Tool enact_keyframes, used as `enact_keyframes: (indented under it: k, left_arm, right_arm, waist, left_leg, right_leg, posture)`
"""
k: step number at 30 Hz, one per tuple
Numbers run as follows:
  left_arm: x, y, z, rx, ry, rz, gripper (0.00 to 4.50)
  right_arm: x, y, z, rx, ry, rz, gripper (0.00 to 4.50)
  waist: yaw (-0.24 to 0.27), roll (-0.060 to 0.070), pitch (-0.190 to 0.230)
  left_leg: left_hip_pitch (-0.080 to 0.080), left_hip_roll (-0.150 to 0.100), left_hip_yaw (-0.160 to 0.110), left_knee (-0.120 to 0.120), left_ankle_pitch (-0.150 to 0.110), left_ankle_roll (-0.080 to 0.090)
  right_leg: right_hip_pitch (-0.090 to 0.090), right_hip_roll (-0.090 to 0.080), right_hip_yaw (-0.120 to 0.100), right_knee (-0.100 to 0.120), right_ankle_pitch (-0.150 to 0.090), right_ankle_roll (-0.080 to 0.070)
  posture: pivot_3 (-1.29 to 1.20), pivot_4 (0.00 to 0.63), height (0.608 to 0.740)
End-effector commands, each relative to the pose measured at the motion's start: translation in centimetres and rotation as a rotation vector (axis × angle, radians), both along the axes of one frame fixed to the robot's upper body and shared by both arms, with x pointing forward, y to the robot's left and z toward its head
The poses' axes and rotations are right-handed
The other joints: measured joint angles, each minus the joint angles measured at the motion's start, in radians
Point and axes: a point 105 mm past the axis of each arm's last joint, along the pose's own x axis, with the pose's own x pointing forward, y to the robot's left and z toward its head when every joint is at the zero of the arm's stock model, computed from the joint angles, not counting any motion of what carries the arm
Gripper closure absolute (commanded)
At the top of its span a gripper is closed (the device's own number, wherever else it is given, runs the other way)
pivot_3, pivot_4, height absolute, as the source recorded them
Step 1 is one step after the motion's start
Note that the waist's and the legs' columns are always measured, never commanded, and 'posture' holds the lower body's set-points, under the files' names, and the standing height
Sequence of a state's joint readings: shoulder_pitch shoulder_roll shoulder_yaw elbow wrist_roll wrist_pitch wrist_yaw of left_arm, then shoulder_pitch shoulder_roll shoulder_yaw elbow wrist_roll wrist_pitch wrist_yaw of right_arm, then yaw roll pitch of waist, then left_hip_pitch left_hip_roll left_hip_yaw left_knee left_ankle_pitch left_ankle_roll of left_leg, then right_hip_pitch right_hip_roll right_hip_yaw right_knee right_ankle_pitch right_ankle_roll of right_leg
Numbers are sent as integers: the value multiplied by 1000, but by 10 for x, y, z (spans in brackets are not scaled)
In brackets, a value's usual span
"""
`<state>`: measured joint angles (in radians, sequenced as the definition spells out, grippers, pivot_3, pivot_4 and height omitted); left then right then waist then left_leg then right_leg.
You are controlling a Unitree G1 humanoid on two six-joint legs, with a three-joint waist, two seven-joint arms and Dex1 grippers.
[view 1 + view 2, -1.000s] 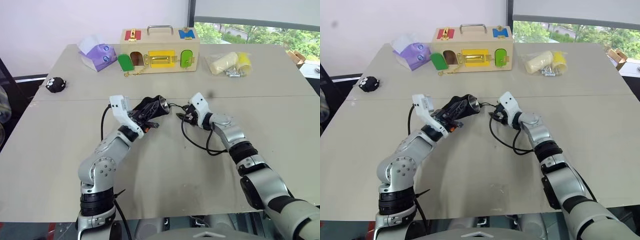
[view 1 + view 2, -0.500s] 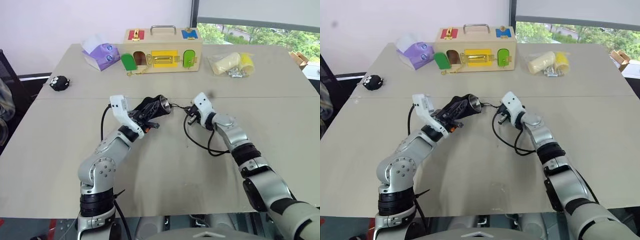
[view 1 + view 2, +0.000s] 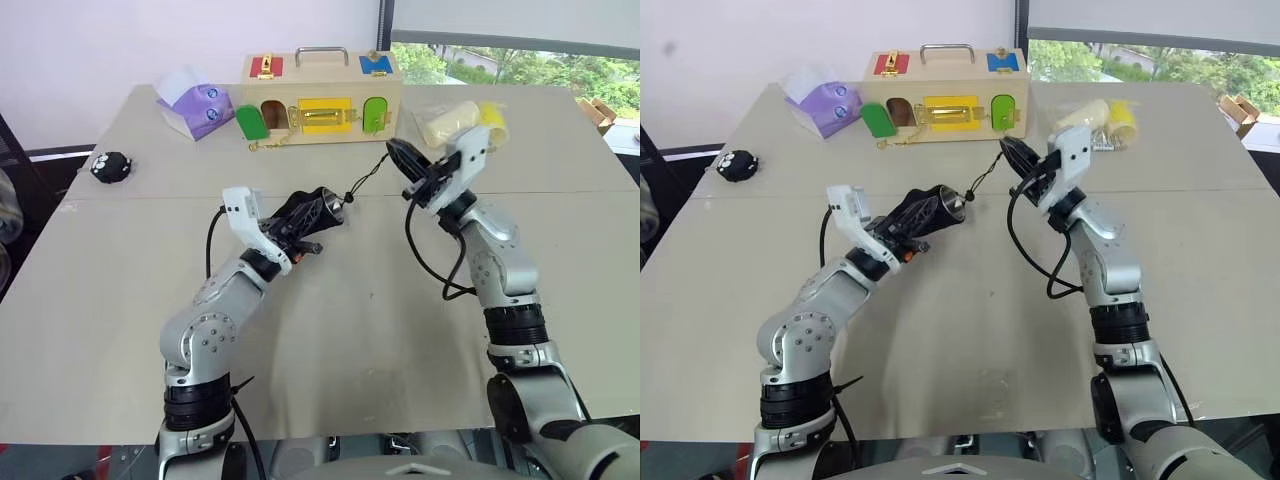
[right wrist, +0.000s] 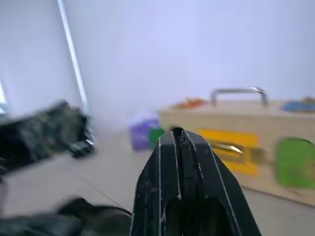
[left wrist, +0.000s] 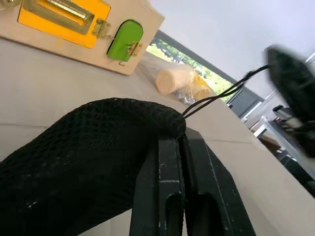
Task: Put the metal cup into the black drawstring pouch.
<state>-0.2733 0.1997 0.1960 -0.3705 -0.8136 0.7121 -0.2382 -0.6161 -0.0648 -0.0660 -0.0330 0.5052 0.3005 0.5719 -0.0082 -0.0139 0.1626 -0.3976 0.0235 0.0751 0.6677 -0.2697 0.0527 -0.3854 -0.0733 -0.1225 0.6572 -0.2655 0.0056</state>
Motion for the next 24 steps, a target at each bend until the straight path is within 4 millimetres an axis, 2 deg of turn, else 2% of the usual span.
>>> enact_keyframes:
  k: [1,5,11,15,16,21,24]
  left_arm:
    - [-5,-3,21,-30,-85,-19,4500]
    - [-6,-2,19,-23,-83,-19,4500]
    - [-14,-8,25,-73,-105,-95,4500]
    - [-17,-11,29,-75,-131,-136,3315]
    - [-17,-12,27,-53,-132,-138,2797]
    - [-16,-12,27,-37,-144,-149,2797]
    - [-15,-14,34,-35,-178,-151,2797]
  right_arm:
    - [-20,-4,33,137,-30,98,4462]
    - [-25,-6,38,166,-16,127,4462]
    - [-33,-5,57,203,-41,179,4462]
    - [-38,-3,68,200,-69,198,4500]
    - [-40,-2,73,198,-81,206,4500]
    - [-49,1,92,221,-125,240,4500]
    - [-56,-1,111,272,-158,272,4500]
  waist:
    - [2,0,0]
    - [2,0,0]
    - [1,0,0]
    - [1,0,0]
    - [1,0,0]
    - [1,0,0]
    - [1,0,0]
  left_leg:
    - [0,0,0,0,0,0]
    - [0,0,0,0,0,0]
    - [0,0,0,0,0,0]
    - [0,0,0,0,0,0]
    - [0,0,0,0,0,0]
    - [0,0,0,0,0,0]
    - [0,0,0,0,0,0]
  right_leg:
    - [0,0,0,0,0,0]
    - [0,0,0,0,0,0]
    - [0,0,0,0,0,0]
    - [0,0,0,0,0,0]
    - [0,0,0,0,0,0]
    - [0,0,0,0,0,0]
    - [-1,0,0,0,0,0]
  posture:
    - [0,150,740]
    - [0,150,740]
    - [0,150,740]
    - [0,150,740]
    - [0,150,740]
    - [0,150,740]
    - [0,150,740]
